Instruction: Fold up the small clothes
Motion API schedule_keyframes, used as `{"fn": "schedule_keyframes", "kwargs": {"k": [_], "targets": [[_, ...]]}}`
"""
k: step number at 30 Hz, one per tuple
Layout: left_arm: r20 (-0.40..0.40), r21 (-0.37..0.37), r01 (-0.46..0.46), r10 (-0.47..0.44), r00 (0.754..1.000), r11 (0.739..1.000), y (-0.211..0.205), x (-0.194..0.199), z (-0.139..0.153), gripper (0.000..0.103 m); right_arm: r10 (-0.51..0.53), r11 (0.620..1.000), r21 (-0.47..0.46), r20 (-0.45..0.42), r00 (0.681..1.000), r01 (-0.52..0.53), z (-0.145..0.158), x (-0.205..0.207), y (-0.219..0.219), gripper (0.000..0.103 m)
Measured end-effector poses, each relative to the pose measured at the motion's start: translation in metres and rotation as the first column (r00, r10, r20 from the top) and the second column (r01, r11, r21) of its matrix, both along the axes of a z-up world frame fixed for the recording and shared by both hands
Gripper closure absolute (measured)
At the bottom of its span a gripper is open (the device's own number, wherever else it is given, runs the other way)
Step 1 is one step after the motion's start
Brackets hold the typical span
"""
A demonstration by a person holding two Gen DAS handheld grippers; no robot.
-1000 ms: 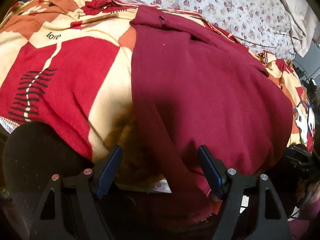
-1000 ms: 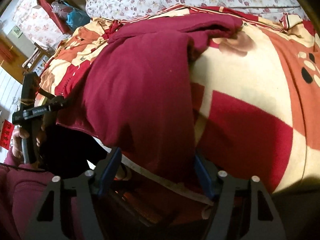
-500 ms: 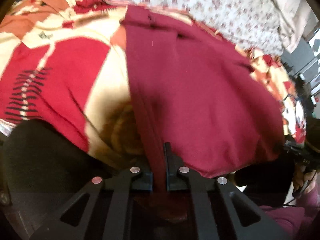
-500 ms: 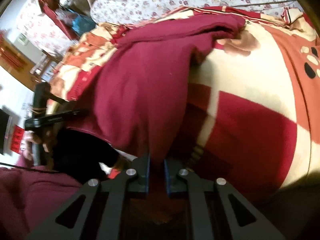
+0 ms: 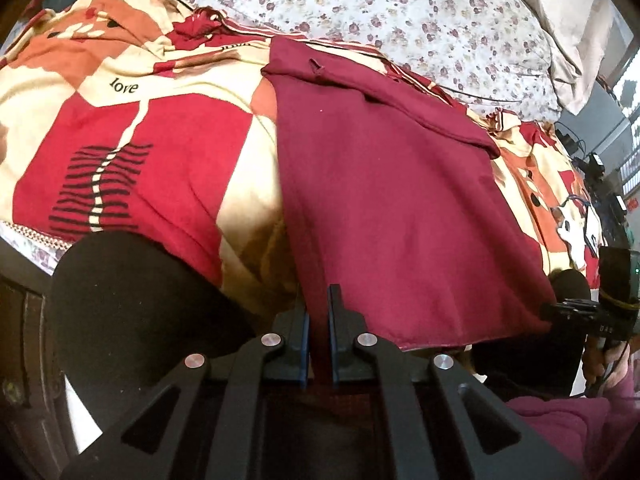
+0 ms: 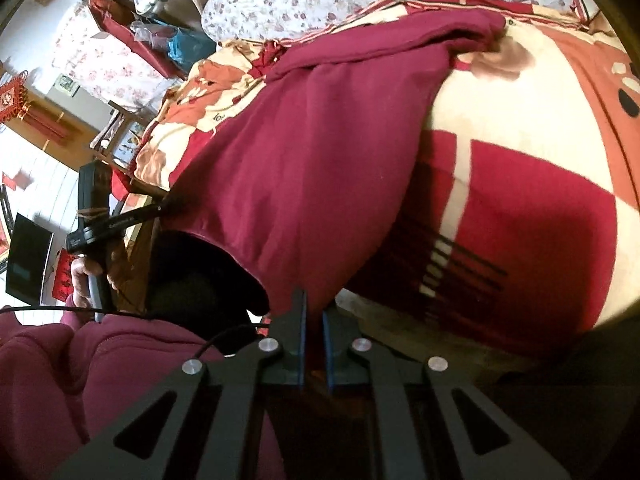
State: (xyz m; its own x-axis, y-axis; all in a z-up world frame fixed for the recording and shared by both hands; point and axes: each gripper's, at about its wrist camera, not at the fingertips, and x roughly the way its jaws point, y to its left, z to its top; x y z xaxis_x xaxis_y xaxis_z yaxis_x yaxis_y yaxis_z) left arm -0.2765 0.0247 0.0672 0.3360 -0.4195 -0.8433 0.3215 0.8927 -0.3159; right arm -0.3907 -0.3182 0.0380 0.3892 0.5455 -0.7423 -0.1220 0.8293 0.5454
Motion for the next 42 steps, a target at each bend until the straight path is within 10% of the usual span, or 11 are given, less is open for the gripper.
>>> {"fn": "schedule_keyframes", "kwargs": {"k": [5,14,23,42], "targets": [[-0.024,0.012,0.013,-0.012,1.0,1.0,-0.007,0.003,-0.011,0.103,-0.044,0.999,-0.001,-0.051,0.998,0.044,-0.016,0.007,0.0,0.059],[-0.097,0.033,-0.036,0.039,0.994,0.999,-0.007,0.016,-0.03,0.103,-0.06,0.998,0.013,-0.093,0.994,0.061,-0.04,0.014,0.009,0.057],[-0.139,0.033,-0.023,0.028,0.99,0.999,-0.011,0.025,-0.041,0.102,-0.044,0.999,-0.004,-0.058,0.997,0.044,-0.031,0.016,0.015,0.093],[0.166,-0.209,-0.025,0.061,0.984,0.978,-0.014,0.111,0.08,0.103,-0.22,0.946,0.288,0.234,0.947,0.149,0.081,0.073,-0.062,0.094]]}}
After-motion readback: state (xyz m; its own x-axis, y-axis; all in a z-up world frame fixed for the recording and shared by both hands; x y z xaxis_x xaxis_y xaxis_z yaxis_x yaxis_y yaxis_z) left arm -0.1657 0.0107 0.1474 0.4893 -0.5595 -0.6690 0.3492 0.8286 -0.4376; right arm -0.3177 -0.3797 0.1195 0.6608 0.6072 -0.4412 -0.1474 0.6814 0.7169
